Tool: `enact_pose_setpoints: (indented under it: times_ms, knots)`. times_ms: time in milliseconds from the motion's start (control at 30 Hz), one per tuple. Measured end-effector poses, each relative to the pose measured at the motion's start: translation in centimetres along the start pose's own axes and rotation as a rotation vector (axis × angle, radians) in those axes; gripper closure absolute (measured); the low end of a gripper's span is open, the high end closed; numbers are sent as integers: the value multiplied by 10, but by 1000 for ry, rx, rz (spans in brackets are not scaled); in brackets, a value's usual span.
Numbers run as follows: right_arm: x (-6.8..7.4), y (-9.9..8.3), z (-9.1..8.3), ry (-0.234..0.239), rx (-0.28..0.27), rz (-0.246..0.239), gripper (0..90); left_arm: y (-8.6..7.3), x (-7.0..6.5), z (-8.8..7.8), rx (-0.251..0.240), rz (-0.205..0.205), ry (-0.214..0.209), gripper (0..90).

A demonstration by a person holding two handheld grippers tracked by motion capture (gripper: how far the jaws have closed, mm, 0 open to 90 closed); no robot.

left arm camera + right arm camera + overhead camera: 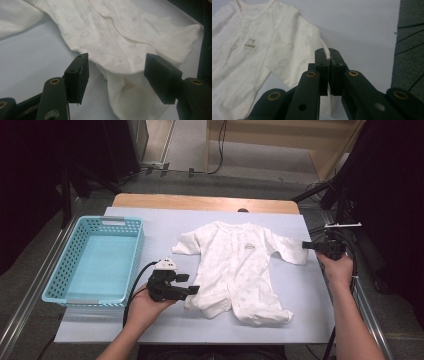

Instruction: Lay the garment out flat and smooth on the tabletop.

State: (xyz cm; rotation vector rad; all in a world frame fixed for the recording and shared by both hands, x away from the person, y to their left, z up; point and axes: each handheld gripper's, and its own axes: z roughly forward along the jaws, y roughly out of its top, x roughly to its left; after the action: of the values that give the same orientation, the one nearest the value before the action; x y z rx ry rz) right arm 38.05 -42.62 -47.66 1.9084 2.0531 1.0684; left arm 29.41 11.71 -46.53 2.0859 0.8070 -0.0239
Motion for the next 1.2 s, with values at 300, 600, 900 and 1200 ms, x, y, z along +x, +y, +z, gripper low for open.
enact_pose_setpoints:
  times_ms: [300,600,900,1200]
  knots:
    - [-16,8,-12,-64,-25,38,848,-4,0,-1,10,-3,6,369]
    - [-21,8,-12,-101,-61,43,749,-5,-2,-5,5,-8,15,369]
    - [-11,11,-10,-76,-78,-6,614,-7,2,-8,3,-40,18,369]
    - [8,9,-2,-11,-34,-70,463,-5,4,-11,-11,-60,23,369]
